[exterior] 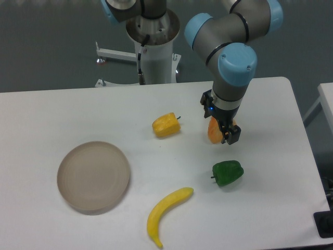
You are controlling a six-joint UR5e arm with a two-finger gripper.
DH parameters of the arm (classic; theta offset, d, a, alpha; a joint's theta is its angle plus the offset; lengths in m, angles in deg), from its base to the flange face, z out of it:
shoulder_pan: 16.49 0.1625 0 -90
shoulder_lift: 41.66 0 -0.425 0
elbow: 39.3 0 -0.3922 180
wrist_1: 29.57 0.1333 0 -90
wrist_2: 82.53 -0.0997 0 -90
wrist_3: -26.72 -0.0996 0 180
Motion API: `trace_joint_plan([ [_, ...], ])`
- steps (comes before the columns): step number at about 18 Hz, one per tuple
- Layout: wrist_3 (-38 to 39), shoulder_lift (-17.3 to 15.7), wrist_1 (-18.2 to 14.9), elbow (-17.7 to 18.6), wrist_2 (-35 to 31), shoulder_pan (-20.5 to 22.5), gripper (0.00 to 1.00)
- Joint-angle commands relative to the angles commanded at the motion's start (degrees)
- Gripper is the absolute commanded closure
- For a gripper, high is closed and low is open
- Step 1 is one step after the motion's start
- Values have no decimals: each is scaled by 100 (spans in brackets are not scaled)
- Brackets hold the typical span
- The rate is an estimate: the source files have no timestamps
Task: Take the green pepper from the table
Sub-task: 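Lower the gripper down onto the green bell pepper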
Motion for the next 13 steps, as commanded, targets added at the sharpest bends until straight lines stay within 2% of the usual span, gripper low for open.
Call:
trace_joint_plan([
  [7,-35,140,35,-184,61,9,0],
  [9,0,324,53,-368,437,26,0],
  [13,123,834,114,-773,510,-35,0],
])
